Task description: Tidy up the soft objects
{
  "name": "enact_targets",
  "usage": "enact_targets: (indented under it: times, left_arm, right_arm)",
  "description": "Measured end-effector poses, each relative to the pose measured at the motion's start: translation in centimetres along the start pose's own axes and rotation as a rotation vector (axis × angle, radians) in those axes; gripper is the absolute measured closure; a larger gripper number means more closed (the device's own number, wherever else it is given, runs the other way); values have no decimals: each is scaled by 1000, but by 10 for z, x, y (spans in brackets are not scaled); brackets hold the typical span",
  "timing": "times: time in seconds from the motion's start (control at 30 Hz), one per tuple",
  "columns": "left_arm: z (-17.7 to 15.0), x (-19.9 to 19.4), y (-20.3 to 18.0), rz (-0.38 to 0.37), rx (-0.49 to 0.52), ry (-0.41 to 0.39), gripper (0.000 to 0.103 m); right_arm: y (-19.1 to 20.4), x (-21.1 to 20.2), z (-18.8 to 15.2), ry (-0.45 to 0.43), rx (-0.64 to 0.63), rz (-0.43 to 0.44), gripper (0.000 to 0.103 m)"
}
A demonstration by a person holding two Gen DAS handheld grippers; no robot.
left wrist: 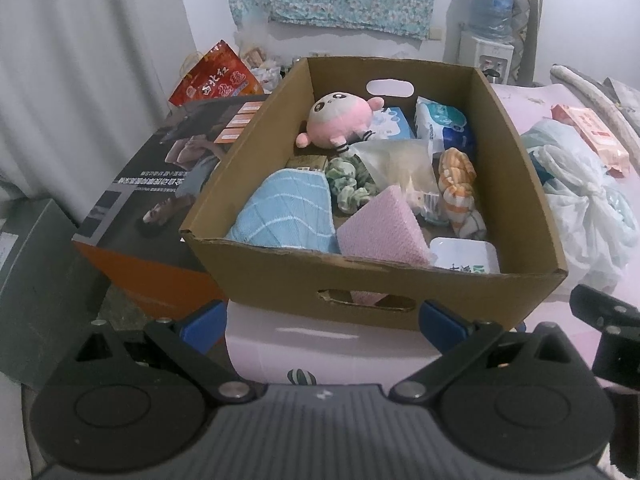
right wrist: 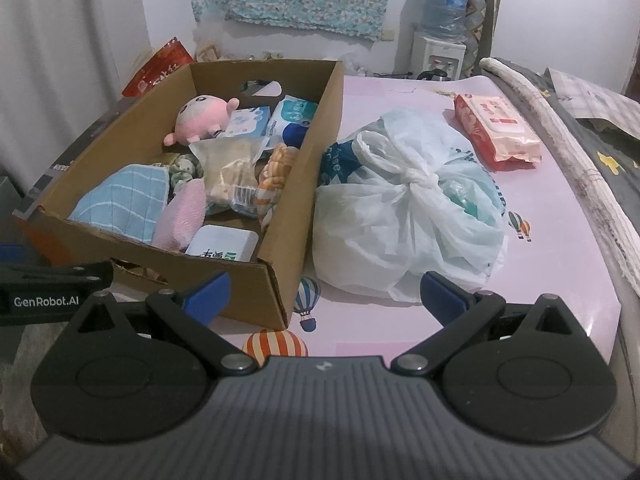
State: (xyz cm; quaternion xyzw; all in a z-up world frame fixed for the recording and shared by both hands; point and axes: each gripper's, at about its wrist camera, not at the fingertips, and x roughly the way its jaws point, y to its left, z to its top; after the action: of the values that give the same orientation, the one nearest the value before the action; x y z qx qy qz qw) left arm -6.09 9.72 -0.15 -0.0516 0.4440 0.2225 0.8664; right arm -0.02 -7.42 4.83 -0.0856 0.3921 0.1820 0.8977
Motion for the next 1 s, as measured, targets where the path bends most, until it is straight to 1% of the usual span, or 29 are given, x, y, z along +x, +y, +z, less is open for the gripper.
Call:
enact_targets:
  times: [0.3,0.7,1.0]
  left_arm:
    - [0,2,0,4,2,9,0]
    - [-2,8,-2,-10,17,37,0]
    - [-3,9,-3,-13,17,42,0]
  right_arm:
    - [1,4,2,9,-7,9,1]
    - [-1,9,1,18,-5,6,1]
    - [-3,11,0,24,2,6,1]
